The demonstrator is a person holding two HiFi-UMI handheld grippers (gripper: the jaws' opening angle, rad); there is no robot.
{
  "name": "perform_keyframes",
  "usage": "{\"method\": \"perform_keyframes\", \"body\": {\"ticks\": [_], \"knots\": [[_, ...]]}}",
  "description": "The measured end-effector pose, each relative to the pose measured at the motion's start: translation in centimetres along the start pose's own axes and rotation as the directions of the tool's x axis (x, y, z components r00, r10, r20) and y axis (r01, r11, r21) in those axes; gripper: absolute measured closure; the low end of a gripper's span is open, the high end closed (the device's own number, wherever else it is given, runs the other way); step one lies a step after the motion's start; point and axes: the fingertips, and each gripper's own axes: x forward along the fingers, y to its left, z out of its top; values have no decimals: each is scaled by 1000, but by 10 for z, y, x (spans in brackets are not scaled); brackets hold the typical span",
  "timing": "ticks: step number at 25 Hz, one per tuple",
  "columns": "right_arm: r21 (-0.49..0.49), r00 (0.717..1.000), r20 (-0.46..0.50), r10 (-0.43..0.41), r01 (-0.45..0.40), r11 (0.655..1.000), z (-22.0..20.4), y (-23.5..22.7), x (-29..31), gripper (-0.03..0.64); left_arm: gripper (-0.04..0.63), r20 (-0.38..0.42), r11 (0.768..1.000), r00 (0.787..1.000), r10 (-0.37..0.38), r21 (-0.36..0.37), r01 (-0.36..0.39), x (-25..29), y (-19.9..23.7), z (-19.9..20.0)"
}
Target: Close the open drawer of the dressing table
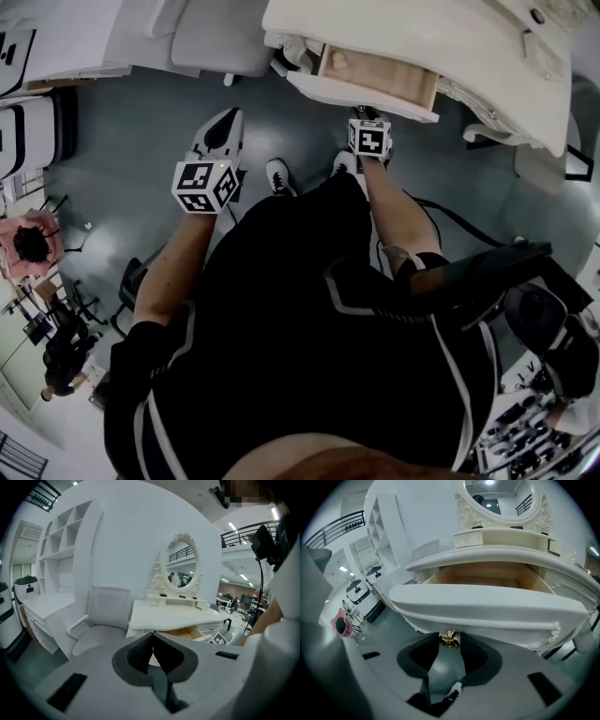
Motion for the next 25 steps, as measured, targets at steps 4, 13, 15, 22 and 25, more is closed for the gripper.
{"method": "perform_keyframes", "body": {"ticks": [4,13,15,22,25], "knots": [[-12,999,-18,39,-39,999,12,-8,8,469,591,20,999,999,46,-19,-45,6,-8,11],[-35,996,-22,82,-83,996,44,-18,24,469,591,87,996,993,82,-48,-78,17,-21,43],[-32,996,-16,85,-85,996,49,-20,26,469,591,93,996,992,83,-50,-78,19,-20,46],[-41,995,5,97,-96,995,66,-29,39,469,591,132,994,988,84,-82,-74,43,-9,58],[-41,996,-1,92,-92,995,71,-31,41,469,591,145,996,988,60,-67,-50,52,-5,67]]}}
